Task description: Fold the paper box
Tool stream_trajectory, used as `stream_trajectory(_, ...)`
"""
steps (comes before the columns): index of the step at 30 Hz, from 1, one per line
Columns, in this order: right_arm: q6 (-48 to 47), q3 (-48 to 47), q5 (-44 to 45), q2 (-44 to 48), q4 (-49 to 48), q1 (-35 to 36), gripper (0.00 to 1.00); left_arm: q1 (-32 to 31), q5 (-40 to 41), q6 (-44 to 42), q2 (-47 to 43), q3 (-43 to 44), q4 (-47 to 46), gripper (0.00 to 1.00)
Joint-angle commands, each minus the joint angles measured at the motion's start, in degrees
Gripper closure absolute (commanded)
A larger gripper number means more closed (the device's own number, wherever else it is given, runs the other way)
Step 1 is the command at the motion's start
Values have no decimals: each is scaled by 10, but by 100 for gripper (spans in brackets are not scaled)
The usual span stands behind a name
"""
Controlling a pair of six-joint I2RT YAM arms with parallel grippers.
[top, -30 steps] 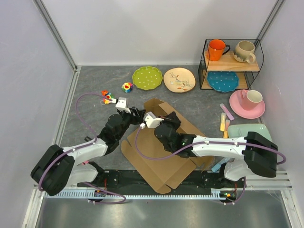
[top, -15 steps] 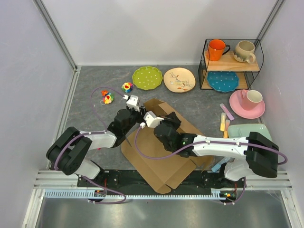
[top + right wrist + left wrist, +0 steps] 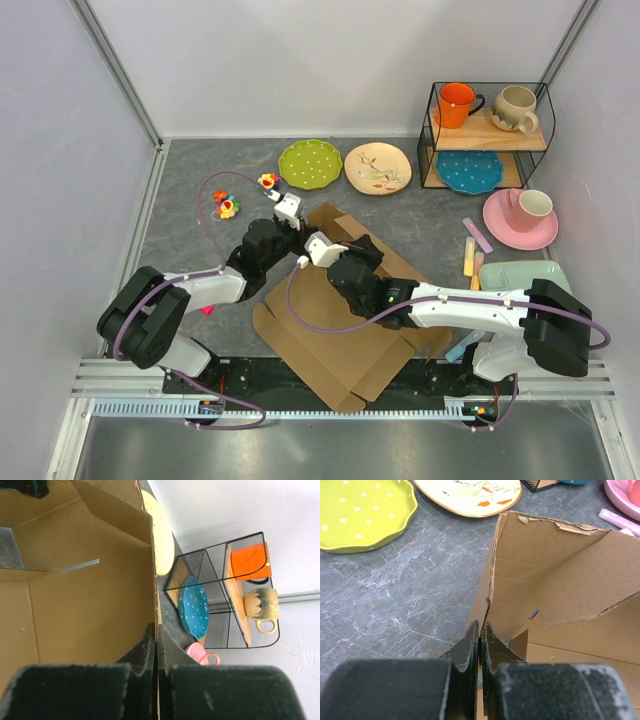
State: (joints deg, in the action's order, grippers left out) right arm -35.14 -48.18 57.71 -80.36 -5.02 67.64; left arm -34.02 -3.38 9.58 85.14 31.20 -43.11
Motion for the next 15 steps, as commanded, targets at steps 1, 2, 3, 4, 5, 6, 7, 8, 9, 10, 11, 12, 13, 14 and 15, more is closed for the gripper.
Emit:
stream_trajectory(1,26,4,-15,-1,26,1,100,5,-29,-6,-56,50,17,98)
stream_trajectory(2,25,4,-12,-2,25,1,100,5,-36,-3,-61,58,28,98)
stream_trajectory(3,23,4,-10,-3,22,1,100,5,-36,0,-72,61,36,98)
stream_trajectory(4,23,4,-7,-4,21,1,100,5,-34,5,-75,68,54,98)
stream_trajectory(5,22,3,-4,-7,21,1,100,5,-32,7,-80,71,60,98)
stream_trajectory(6,22,2,-1,-7,20,1,100,6,-31,10,-84,74,65,98)
stream_trajectory(7,21,2,-1,-7,20,1,100,6,-30,14,-92,76,72,98)
stream_trajectory(8,21,0,1,-9,20,1,100,6,-35,16,-95,81,86,98)
stream_trajectory(9,20,-1,6,-8,20,1,100,7,-37,18,-97,84,96,98)
stream_trajectory(10,20,-2,8,-9,19,2,100,6,-38,31,-102,86,105,98)
stream_trajectory(11,20,-3,13,-11,19,1,100,7,-40,41,-103,84,111,98)
stream_trajectory(12,20,-4,17,-11,19,1,100,6,-43,51,-106,81,116,98)
stream_trajectory(13,20,-5,20,-12,18,1,100,6,-49,73,-111,69,116,98)
stream_trajectory(14,20,-5,21,-12,16,1,100,6,-51,85,-117,61,112,98)
stream_trajectory(15,20,-4,26,-11,13,1,100,6,-50,97,-119,52,102,98)
